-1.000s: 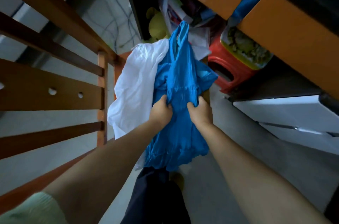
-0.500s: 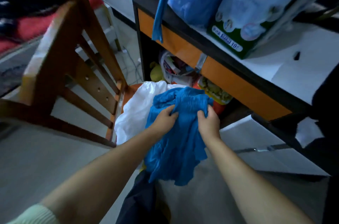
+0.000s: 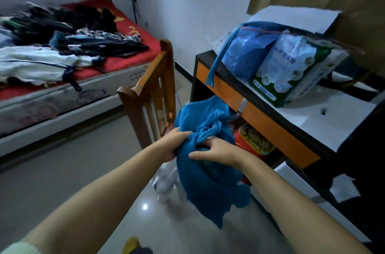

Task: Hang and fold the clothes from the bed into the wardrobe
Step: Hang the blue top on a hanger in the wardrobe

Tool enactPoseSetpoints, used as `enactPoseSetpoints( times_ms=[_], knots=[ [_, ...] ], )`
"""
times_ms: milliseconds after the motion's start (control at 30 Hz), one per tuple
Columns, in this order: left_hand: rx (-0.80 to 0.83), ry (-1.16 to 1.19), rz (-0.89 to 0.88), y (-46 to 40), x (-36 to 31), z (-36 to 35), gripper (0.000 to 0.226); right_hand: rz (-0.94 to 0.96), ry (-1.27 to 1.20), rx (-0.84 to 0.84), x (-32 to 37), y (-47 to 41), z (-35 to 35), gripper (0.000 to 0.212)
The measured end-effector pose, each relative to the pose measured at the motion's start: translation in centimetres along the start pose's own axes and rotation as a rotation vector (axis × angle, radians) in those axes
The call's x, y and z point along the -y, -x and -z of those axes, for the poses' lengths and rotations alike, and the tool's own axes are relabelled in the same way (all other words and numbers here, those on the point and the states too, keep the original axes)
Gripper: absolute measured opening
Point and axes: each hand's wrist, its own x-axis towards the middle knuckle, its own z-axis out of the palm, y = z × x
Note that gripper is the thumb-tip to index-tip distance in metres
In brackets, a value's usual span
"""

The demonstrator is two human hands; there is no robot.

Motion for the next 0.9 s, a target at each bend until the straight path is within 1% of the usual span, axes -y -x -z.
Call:
enactPoseSetpoints(
  times_ms=[33, 67, 133, 167, 200, 233, 267, 300, 333, 367, 400, 433, 500, 567, 633, 700, 767, 833, 867, 900],
  knots=[
    [-0.073, 0.030, -0.020, 1.1, 0.2, 0.7, 0.017, -0.016, -0.056, 0.049, 0.8, 0.1, -0.6, 0.031],
    [-0.112, 0.101, -0.026, 2.3, 0.3, 1.5, 0.017, -0.035, -0.141, 0.097, 1.4, 0.1, -1.0, 0.028],
    [-0.151, 0.289, -0.031, 5.0, 0.1, 3.7, 0.018, -0.092, -0.328, 0.215, 2.1, -0.1, -1.6, 0.026],
    [-0.167, 0.379, -0.057, 6.8, 0.0, 5.1, 0.019, -0.123, -0.372, 0.278, 2.7, -0.3, -2.1, 0.030],
    [-0.170, 0.417, -0.084, 8.0, -0.1, 5.7, 0.020, -0.160, -0.389, 0.300, 2.4, -0.2, -2.1, 0.035],
    [-0.200, 0.430, -0.150, 10.1, -0.2, 7.2, 0.022, -0.181, -0.334, 0.299, 2.6, -0.7, -3.1, 0.039],
    [-0.247, 0.466, -0.220, 12.4, 0.0, 9.4, 0.029, -0.176, -0.241, 0.274, 3.6, -1.5, -4.7, 0.038],
    [-0.265, 0.514, -0.231, 13.4, 0.1, 10.1, 0.039, -0.160, -0.205, 0.207, 3.7, -1.9, -5.4, 0.034],
    [-0.297, 0.537, -0.227, 14.7, 0.2, 10.9, 0.040, -0.122, -0.247, 0.166, 4.3, -2.4, -6.6, 0.032],
    [-0.378, 0.509, -0.258, 16.8, 0.7, 12.6, 0.039, -0.067, -0.354, 0.162, 6.1, -3.2, -8.8, 0.033],
    [-0.418, 0.476, -0.264, 18.6, 1.0, 13.9, 0.041, -0.009, -0.478, 0.163, 8.0, -3.7, -10.9, 0.033],
    [-0.416, 0.456, -0.244, 20.2, 1.3, 15.0, 0.044, 0.065, -0.558, 0.146, 10.1, -4.0, -12.9, 0.030],
    [-0.423, 0.405, -0.202, 23.1, 2.3, 17.0, 0.045, 0.199, -0.599, 0.070, 14.3, -4.1, -16.6, 0.018],
    [-0.496, 0.348, -0.237, 26.9, 3.8, 19.5, 0.041, 0.278, -0.602, 0.029, 17.8, -3.9, -20.7, 0.012],
    [-0.496, 0.339, -0.259, 30.7, 5.0, 21.4, 0.036, 0.346, -0.618, 0.061, 20.0, -3.6, -23.5, 0.014],
    [-0.572, 0.336, -0.298, 34.6, 6.1, 24.2, 0.037, 0.379, -0.662, 0.126, 22.2, -3.2, -26.0, 0.020],
    [-0.715, 0.421, -0.366, 38.2, 7.1, 27.0, 0.038, 0.387, -0.767, 0.138, 24.5, -3.1, -28.1, 0.025],
    [-0.874, 0.515, -0.450, 41.7, 8.6, 30.0, 0.037, 0.400, -0.878, 0.139, 26.8, -3.3, -30.1, 0.025],
    [-0.972, 0.501, -0.461, 43.3, 9.5, 31.5, 0.034, 0.409, -0.914, 0.140, 27.9, -3.5, -31.0, 0.026],
    [-1.074, 0.405, -0.432, 44.7, 10.3, 33.0, 0.032, 0.412, -0.930, 0.148, 29.0, -3.5, -31.8, 0.029]
  ],
)
